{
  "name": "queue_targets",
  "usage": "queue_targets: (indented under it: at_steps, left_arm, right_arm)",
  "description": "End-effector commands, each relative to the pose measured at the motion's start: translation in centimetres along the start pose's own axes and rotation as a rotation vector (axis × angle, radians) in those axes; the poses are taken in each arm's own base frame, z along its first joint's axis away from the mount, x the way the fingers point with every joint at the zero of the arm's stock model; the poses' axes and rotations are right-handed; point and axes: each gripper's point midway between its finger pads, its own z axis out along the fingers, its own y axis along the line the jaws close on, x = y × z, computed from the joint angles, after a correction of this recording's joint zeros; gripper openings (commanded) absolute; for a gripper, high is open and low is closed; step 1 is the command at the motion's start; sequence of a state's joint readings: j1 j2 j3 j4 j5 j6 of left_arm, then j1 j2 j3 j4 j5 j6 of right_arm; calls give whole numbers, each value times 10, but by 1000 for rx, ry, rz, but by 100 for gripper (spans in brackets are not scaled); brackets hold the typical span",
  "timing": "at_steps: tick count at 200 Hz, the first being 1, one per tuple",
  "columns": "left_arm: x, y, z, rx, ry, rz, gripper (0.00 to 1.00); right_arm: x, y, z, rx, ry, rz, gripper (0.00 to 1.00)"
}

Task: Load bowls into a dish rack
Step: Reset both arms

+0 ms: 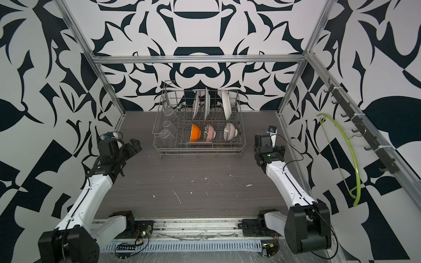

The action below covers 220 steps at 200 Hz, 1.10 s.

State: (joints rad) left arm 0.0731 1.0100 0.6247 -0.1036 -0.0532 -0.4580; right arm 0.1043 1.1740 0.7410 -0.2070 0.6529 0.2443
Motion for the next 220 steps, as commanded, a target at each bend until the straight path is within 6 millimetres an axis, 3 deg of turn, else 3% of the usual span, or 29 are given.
queue_targets:
  at_steps: [1,37,76,81,122,140,164,181,199,210,220]
  left_arm:
    - [-23,-14,1,82,-160,100,99]
    - [-8,-14,25,109,-144,230,99]
    - [3,-9,53,114,-173,323,99]
    - [12,-4,63,107,-148,326,99]
    - [31,-7,96,176,-112,355,99]
    - [41,-16,97,193,-74,422,99]
    - [43,-11,91,198,-196,413,99]
    - [49,-12,92,193,-125,427,99]
    - [46,-14,92,197,-167,425,99]
    - [48,-14,92,188,-144,432,100]
    - [49,-15,92,181,-155,447,99]
  right_arm:
    - [-18,-2,-5,-8,-134,90,100]
    - [11,6,2,-60,-96,97,100]
    - [12,9,7,-63,-134,101,100]
    - [14,10,10,-59,-136,100,100]
    - [17,38,15,-204,-199,103,100]
    - [16,46,17,-242,-249,104,100]
    - [22,40,35,-140,-252,77,100]
    - [30,55,44,-187,-256,45,100]
    - [37,81,60,-248,-220,-56,100]
    - [41,82,57,-277,-202,-32,100]
    - [47,95,51,-379,-231,-62,100]
